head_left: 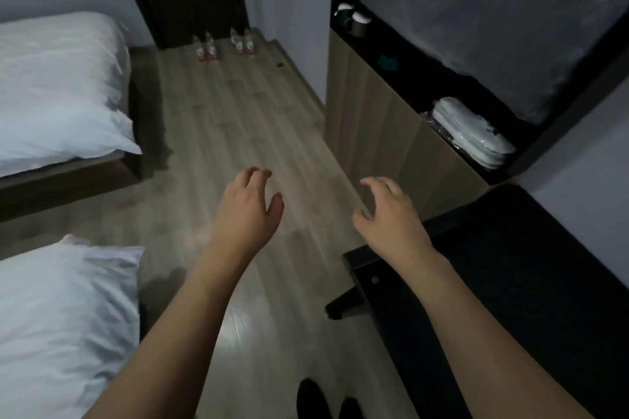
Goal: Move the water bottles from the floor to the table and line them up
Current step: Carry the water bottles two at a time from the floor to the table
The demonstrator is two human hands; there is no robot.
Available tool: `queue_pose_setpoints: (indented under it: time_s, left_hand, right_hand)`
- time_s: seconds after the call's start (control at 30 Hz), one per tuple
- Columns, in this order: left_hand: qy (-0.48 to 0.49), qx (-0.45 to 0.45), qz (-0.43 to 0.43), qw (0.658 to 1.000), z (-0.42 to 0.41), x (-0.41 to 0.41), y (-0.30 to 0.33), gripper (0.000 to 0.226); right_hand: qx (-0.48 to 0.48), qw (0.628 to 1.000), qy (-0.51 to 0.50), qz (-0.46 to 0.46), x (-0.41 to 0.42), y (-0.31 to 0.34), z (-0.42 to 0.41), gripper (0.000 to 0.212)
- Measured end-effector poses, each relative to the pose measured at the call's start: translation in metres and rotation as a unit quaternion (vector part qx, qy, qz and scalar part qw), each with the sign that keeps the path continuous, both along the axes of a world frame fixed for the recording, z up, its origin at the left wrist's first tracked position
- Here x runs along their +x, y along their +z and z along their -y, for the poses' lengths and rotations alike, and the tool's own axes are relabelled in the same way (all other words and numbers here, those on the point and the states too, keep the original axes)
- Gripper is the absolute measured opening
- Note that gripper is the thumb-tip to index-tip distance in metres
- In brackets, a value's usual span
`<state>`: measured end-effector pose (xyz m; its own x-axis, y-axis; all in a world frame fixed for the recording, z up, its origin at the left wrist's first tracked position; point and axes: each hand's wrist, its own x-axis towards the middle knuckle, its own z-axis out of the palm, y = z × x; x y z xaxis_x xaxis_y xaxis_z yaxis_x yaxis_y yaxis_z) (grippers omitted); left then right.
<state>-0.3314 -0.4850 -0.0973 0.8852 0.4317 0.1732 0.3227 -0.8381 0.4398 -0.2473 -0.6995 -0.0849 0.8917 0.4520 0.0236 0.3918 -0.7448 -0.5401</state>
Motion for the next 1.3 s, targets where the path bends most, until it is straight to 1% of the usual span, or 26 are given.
queue_pose_setpoints:
  time_s: [0.1,0.27,0.47,0.7,0.83,1.03,1.3]
  left_hand:
    - [0.036,-0.006,0.005,0.999,-0.032,-0.007,0.004,0.045]
    - [0.07,0.006,0.005,0.998,-0.077,-0.009,0.008,0.045]
    - [0.099,0.006,0.002,0.995,-0.13,0.009,0.003,0.042]
    - [0.101,0.007,-0.015,0.995,-0.204,0.076,-0.009,0.044]
    - [0.095,0.021,-0.037,0.995,-0.254,0.124,-0.001,0.044]
    - [0.108,0.031,-0.022,0.993,-0.327,0.185,0.016,0.044]
    - [0.118,0.021,-0.025,0.992,-0.431,0.258,0.01,0.045]
  right_hand:
    - [-0.004,1.0,0.028,0.0,0.007,0.001,-0.036,0.053]
    - [0.004,0.998,0.068,0.004,0.017,0.004,-0.089,0.054]
    - [-0.009,0.995,0.099,0.007,0.046,0.003,-0.153,0.055]
    - [0.002,0.995,0.102,0.004,0.117,-0.014,-0.236,0.055]
    - [0.009,0.994,0.112,-0.006,0.165,-0.014,-0.289,0.055]
    - [0.017,0.992,0.122,0.011,0.231,0.001,-0.367,0.056]
    - [-0.002,0.99,0.14,0.011,0.303,-0.003,-0.475,0.055]
